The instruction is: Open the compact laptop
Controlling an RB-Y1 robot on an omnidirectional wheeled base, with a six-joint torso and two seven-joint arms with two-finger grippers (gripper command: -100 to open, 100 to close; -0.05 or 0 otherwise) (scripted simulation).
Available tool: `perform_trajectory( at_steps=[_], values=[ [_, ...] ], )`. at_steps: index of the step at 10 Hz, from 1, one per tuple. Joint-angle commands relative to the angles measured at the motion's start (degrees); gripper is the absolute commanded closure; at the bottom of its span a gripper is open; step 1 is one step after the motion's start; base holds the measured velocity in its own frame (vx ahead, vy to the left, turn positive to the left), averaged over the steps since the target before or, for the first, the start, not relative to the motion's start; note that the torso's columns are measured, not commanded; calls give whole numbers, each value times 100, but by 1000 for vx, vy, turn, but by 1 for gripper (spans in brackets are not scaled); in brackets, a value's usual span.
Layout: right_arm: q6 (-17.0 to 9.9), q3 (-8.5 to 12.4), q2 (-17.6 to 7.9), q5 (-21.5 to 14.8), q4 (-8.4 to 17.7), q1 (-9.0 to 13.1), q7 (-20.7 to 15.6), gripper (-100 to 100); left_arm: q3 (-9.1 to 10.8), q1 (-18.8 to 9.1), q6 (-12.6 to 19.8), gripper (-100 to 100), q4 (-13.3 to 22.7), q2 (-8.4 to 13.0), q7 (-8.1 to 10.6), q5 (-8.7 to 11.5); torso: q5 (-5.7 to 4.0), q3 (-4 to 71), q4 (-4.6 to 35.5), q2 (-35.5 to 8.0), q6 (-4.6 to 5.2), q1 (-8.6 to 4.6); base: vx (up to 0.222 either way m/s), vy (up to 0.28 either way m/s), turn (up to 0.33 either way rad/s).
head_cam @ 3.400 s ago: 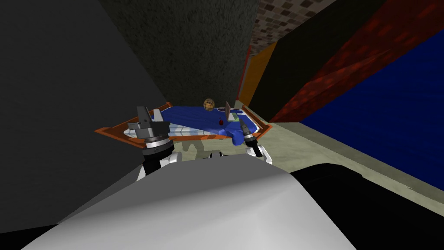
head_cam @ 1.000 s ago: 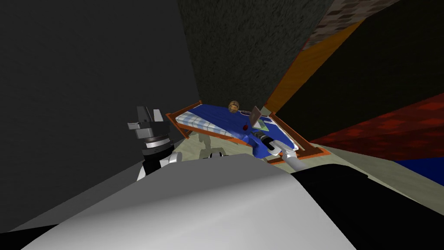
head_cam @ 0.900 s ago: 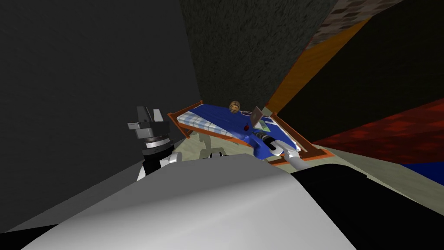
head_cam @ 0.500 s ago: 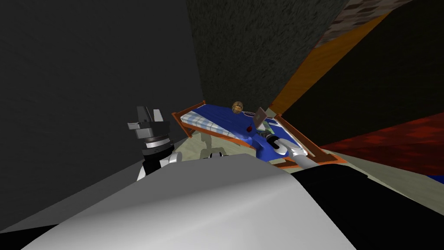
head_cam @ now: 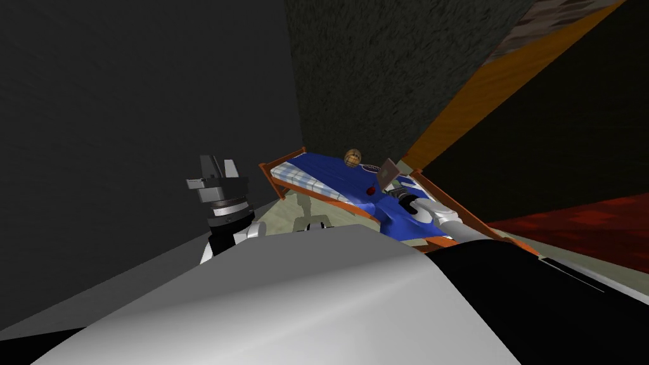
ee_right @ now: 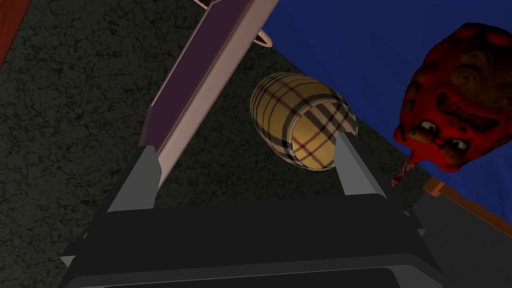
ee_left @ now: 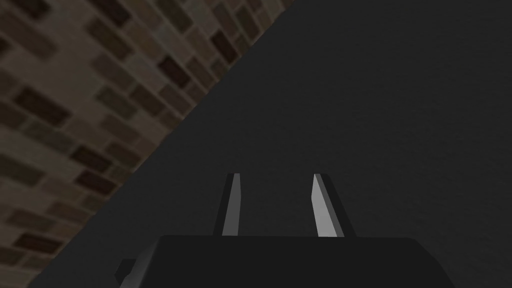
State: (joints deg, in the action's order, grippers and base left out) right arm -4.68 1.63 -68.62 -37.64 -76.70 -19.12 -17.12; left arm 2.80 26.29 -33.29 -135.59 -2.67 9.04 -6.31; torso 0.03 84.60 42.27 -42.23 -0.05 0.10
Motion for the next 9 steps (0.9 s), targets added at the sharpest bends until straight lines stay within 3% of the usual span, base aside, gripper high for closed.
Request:
perform_trajectory(
  at_steps=[1, 7, 8, 9],
  values=[
    [-5, 89, -193, -262, 461, 132, -128, -100, 1, 1, 0, 0, 0, 0, 0, 0, -5, -2, 0, -3, 9, -13, 22, 34, 85],
    [-336, 124, -1047, -679, 1153, 227, -274, -100, 1, 1, 0, 0, 0, 0, 0, 0, -4, -3, 1, -5, 4, -12, 32, 40, 114],
    [-277, 72, -955, -640, 1159, 310, -257, -100, 1, 1, 0, 0, 0, 0, 0, 0, -5, -2, 0, -2, 5, -14, 21, 13, 24],
    [-354, 11, -1004, -536, 1378, 300, -231, -100, 1, 1, 0, 0, 0, 1, 0, 0, -7, -6, 2, -10, 8, -19, -65, -18, 308]
  ],
)
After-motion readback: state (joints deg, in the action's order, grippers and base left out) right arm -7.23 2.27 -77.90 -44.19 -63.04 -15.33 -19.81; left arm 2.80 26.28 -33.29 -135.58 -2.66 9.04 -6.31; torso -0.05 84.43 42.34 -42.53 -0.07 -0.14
